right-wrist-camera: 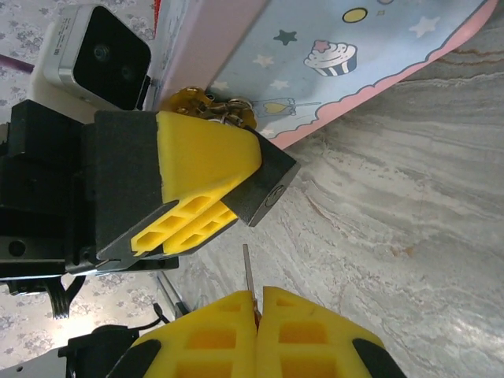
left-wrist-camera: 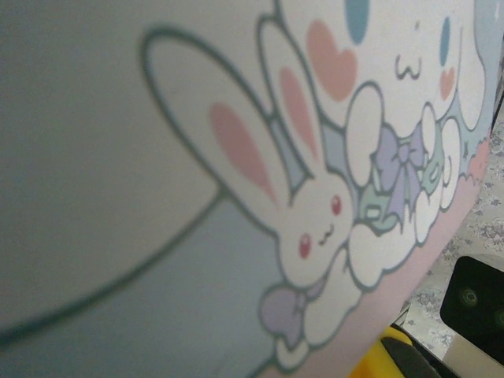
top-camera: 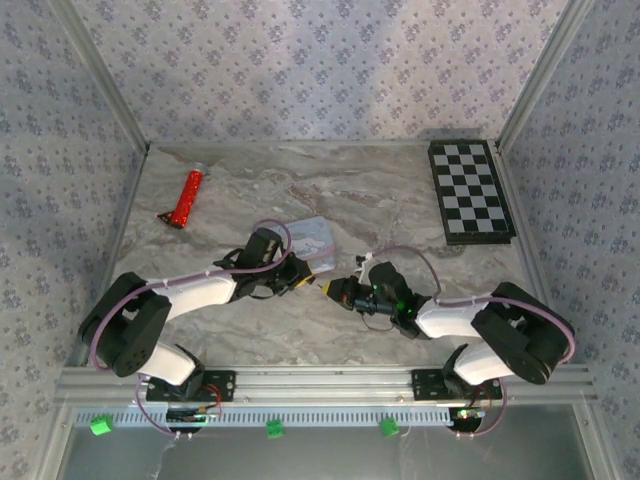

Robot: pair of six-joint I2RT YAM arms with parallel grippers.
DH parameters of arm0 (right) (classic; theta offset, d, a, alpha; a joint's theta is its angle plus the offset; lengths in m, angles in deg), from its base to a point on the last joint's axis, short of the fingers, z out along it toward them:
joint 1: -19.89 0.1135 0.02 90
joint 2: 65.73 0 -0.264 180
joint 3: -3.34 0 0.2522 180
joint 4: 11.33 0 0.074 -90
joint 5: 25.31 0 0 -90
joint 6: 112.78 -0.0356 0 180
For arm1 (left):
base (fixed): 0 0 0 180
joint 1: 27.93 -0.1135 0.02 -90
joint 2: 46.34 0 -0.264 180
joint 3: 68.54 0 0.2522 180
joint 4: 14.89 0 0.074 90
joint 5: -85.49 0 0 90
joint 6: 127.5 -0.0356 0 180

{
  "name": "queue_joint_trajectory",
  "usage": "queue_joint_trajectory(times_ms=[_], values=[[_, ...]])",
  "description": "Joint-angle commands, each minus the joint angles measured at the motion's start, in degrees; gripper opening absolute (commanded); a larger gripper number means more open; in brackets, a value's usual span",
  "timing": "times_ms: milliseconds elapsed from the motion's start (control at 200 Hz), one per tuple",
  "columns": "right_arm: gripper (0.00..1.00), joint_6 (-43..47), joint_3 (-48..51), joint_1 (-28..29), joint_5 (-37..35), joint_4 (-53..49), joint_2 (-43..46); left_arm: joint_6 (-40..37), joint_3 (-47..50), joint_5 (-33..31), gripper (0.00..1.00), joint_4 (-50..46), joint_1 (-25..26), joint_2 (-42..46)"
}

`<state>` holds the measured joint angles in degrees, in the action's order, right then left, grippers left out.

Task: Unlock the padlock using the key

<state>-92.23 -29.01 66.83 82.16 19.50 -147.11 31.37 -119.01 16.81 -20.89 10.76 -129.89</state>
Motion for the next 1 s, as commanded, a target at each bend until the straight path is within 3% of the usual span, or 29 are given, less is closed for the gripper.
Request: queue_joint_trajectory(times_ms=[0,520,994], values=[[0.0,-0.1,-0.6,-0.9,3.2,5.3,-3.0,1.6,-0.1,2.5,0.0,4.6,0.5,2.2],[0.0,-7.6,3.3,-6.0,10.6,35.2,-20.3,4.7,0.9,2.6,0.0,8.7,0.5,2.3],[0.0,-8.0,2.8,-9.1,13.9,35.3,-19.0,6.4,2.2,2.8,0.0,13.1,0.3,1.3]])
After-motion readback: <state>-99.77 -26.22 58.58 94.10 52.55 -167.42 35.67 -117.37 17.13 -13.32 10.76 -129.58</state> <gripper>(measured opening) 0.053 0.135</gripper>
